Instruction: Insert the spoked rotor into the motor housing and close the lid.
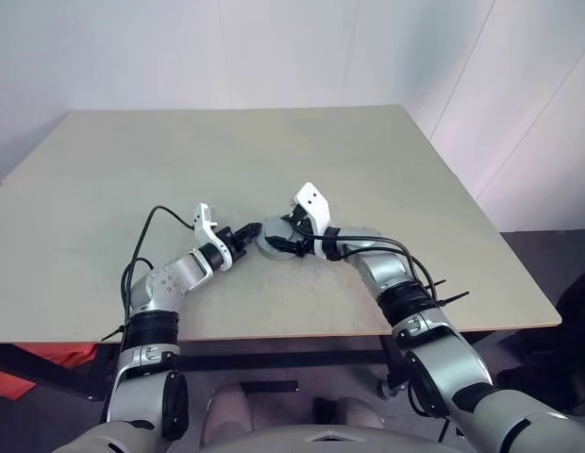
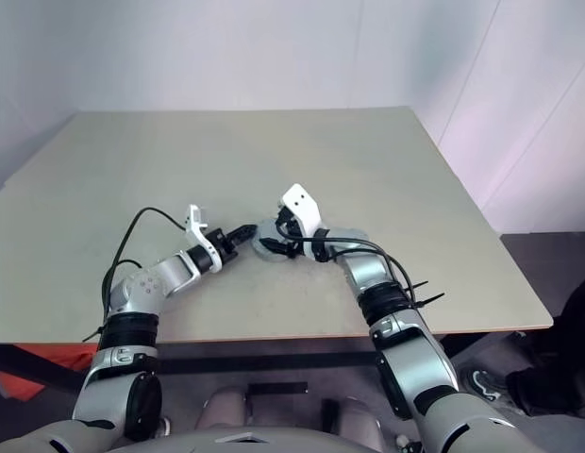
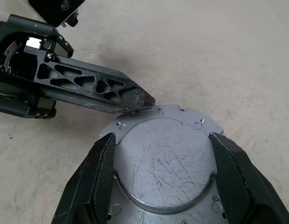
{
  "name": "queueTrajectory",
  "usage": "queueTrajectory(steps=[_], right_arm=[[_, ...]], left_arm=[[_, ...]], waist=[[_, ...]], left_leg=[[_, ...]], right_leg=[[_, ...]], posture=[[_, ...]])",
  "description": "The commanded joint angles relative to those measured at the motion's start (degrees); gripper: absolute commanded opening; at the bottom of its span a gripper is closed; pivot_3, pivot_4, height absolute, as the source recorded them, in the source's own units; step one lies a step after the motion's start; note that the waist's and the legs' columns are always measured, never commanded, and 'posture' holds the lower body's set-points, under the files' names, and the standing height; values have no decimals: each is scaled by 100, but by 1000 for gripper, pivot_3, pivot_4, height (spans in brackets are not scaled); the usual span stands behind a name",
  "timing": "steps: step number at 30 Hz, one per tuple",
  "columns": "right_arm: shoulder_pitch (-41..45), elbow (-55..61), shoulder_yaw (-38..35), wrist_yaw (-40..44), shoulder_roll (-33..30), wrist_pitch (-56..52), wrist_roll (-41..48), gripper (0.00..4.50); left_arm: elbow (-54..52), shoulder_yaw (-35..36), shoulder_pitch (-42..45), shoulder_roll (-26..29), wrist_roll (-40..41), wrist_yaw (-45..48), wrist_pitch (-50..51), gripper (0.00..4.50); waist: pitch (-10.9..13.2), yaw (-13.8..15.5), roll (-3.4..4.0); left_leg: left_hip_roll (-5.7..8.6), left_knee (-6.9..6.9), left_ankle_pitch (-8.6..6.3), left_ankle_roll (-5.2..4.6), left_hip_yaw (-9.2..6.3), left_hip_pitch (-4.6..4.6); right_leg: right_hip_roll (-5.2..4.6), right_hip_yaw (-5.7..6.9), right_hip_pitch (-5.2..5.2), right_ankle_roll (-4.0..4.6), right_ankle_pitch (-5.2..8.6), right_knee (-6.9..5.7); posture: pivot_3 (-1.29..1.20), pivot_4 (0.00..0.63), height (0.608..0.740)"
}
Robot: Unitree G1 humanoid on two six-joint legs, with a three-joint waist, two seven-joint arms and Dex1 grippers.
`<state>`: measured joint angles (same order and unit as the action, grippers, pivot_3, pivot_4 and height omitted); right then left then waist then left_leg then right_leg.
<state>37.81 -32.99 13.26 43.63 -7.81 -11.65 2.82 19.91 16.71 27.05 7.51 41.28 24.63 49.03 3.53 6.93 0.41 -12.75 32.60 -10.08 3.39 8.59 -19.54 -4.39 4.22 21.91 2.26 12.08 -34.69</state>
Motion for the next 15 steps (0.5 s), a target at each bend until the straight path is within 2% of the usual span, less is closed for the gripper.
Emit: queueTrajectory(steps=[1, 6, 10, 15], right_arm=[[-83, -242, 54, -122, -128, -168, -213, 3063], [-38, -210, -58, 5, -130, -290, -29, 3063], [-73, 118, -135, -31, -135, -229, 29, 4436], [-217, 957, -369, 243, -204, -627, 471, 4474]], left_arm=[[287, -148, -75, 84, -317, -242, 122, 76], [272, -140, -85, 88, -254, -236, 144, 76], [234, -195, -99, 74, -219, -158, 211, 0], [196, -336, -113, 71, -254, -19, 262, 0]], waist=[[-7, 0, 10], [-26, 0, 34], [-34, 2, 37], [-34, 9, 37]], left_leg=[[1, -1, 0, 0, 0, 6], [8, -33, -1, -1, 0, 51], [7, -44, -1, -1, -1, 45], [9, -49, -6, -11, -1, 31]], right_leg=[[0, 0, -6, -4, 2, 2], [-2, 1, -60, -15, 9, 37], [-1, 4, -71, -16, 9, 71], [-1, 2, -74, -17, 9, 97]], posture=[[0, 0, 740], [0, 0, 740], [0, 0, 740], [0, 0, 740]])
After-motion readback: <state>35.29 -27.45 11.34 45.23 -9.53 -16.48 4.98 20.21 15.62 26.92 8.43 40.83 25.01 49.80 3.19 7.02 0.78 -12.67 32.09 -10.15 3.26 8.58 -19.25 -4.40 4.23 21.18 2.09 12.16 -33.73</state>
